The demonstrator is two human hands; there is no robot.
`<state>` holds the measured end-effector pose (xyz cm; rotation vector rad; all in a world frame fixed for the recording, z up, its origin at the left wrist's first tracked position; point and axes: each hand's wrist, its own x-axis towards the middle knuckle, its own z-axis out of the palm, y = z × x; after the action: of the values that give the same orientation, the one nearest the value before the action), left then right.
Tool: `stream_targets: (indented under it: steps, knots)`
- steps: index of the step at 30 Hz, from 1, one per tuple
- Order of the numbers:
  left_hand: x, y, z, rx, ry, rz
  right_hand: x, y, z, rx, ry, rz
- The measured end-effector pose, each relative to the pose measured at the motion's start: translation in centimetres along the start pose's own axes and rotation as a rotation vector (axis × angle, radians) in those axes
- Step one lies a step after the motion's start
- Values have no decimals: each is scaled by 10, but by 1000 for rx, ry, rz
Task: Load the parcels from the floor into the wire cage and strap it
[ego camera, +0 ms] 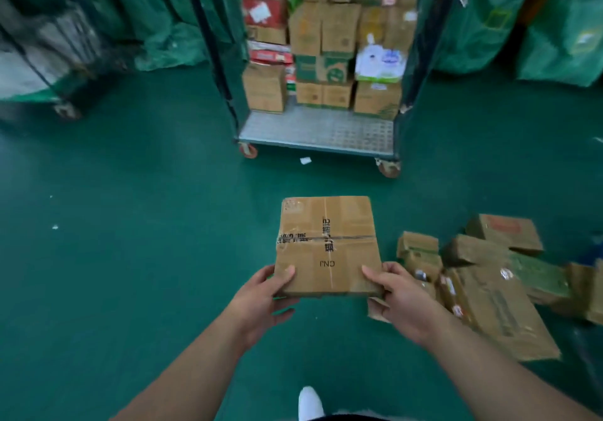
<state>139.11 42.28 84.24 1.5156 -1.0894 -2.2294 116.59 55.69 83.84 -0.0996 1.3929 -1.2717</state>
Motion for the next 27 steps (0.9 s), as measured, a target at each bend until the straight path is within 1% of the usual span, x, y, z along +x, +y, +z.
stream_targets:
  steps: [4, 8, 13, 14, 15, 18, 22, 26, 27]
  knots:
    - [33, 35, -28, -70, 49, 50, 43, -30, 39, -36, -11, -8]
    - [80, 71, -47, -135, 80, 58, 93, -58, 68, -46, 12, 1]
    - [163, 136, -73, -145, 132, 40, 189, -96, 107, -70, 42, -2]
    - [187, 161, -80, -132, 141, 46, 221, -113, 118, -66, 32, -5]
    - [195, 172, -82, -115, 147, 48, 230, -122, 123, -75, 22, -12]
    - [234, 238, -96, -93, 189, 45, 290, -168, 154, -119, -23, -8]
    - [278, 333, -119, -13, 209, 111, 356, -233, 201, -125, -81, -28]
    - [324, 403, -141, -36, 232, 139, 418, -288, 248, -127, -104, -30]
    - [351, 430, -155, -54, 234, 146, 454, -309, 269, -131, -110, -34]
